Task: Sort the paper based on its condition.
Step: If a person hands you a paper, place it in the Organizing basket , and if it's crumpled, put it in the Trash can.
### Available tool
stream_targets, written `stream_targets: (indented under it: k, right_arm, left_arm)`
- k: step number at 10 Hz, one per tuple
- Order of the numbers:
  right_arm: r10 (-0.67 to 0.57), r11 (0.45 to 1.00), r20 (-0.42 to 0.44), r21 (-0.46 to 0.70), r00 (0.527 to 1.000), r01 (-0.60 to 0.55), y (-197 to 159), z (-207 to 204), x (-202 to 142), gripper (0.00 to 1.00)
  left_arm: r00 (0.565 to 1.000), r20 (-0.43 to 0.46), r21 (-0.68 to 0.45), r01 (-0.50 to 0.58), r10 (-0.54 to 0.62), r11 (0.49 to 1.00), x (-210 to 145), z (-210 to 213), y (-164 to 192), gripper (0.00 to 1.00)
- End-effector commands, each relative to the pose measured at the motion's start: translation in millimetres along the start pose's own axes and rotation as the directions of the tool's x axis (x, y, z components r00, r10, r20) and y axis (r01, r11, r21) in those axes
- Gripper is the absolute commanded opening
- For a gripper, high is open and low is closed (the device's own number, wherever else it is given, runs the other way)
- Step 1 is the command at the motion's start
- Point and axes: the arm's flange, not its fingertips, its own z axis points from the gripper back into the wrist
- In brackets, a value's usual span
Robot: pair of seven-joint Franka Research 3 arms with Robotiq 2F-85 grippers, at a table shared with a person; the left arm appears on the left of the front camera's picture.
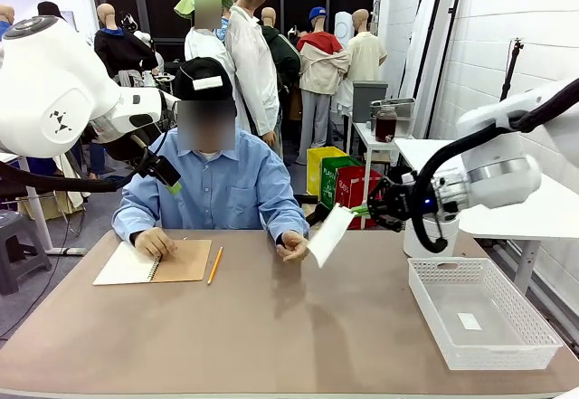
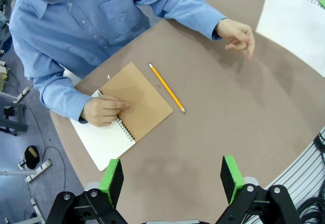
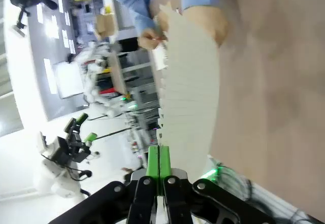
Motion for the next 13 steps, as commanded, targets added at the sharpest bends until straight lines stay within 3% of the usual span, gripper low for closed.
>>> stream_targets:
  k: [1,5,9,13]
  right_arm:
    - [0.065,0.993,0.045,-0.099,0.997,-0.06,8.9,32.7,-4.4,0.0]
    - [0.236,0.943,0.048,-0.254,0.97,-0.217,5.8,101.5,-9.4,0.0]
    - [0.315,0.915,0.028,-0.276,0.949,-0.295,-29.5,158.6,-18.1,0.0]
    - [0.344,0.888,-0.08,-0.295,0.936,-0.352,-56.2,160.6,-32.8,0.0]
  left_arm:
    - [1.0,0.003,-0.003,0.006,-0.006,1.0,0.1,0.9,0.6,1.0]
    - [1.0,0.003,-0.003,0.006,-0.006,1.0,0.1,0.9,0.6,1.0]
    - [1.0,0.003,-0.003,0.006,-0.006,1.0,0.1,0.9,0.6,1.0]
    - [1.0,0.003,-0.003,0.006,-0.006,1.0,0.1,0.9,0.6,1.0]
